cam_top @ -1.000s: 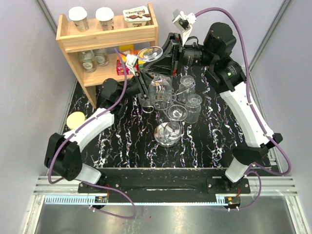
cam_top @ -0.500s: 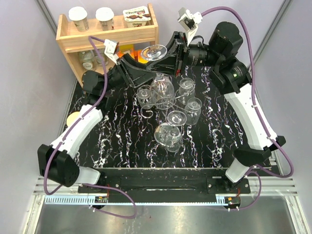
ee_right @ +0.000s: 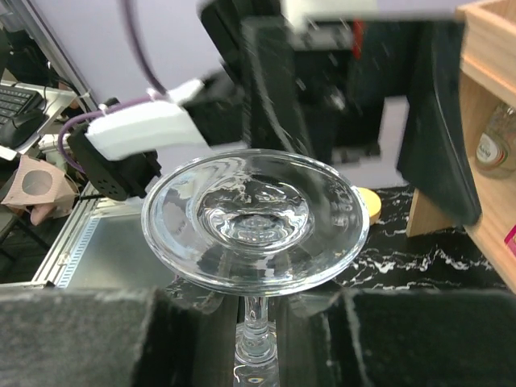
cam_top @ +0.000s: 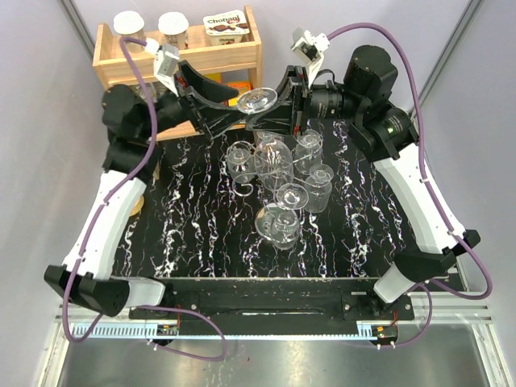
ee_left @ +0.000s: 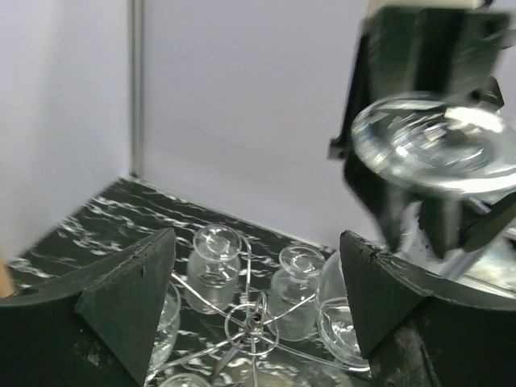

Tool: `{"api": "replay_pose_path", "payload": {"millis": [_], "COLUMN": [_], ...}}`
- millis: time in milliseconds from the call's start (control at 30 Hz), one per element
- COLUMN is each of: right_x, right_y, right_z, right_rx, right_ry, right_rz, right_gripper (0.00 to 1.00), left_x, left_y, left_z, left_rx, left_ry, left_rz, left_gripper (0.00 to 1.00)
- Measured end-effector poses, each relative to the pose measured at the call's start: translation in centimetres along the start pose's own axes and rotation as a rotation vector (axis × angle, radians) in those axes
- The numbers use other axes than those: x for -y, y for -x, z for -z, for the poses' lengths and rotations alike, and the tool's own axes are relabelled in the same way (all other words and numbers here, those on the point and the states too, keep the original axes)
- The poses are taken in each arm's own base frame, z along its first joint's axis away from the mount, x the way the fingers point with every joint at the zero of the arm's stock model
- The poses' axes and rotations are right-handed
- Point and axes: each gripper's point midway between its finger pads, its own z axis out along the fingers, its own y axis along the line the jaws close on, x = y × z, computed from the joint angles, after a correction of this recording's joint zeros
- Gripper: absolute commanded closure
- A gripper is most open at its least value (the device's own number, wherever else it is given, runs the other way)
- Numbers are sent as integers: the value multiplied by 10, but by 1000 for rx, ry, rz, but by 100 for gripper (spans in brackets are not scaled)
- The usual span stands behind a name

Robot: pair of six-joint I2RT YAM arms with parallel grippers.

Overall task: Place the wine glass upside down on the wine glass rack
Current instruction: Turn the wine glass upside down at the wine rack.

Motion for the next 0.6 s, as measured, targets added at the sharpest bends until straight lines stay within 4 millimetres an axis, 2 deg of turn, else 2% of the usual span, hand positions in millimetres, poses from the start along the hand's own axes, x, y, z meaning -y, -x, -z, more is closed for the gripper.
{"api": "replay_pose_path", "payload": {"millis": [167,333,433,600], "right_x": [5,7,8,9], "right_y": [-17,-24,-24,-24], "right_z": [4,6,6,6], "right_rx": [-36,-50,-49,-49], "right_ry": [-33,-51,-57,-62], "right_rz": [-28,-41,-39,-41], "right_gripper": [100,100,100,100], "left_x": [28,51,52,37], "left_y": [39,60,58,33], "left_z": [16,35,38,35], "left_rx": [-27,-56,-106,-237], "left_ry": [65,123,149,174], "left_rz": [-332,-635,-782,-933], "left_gripper": [11,8,6,7]}}
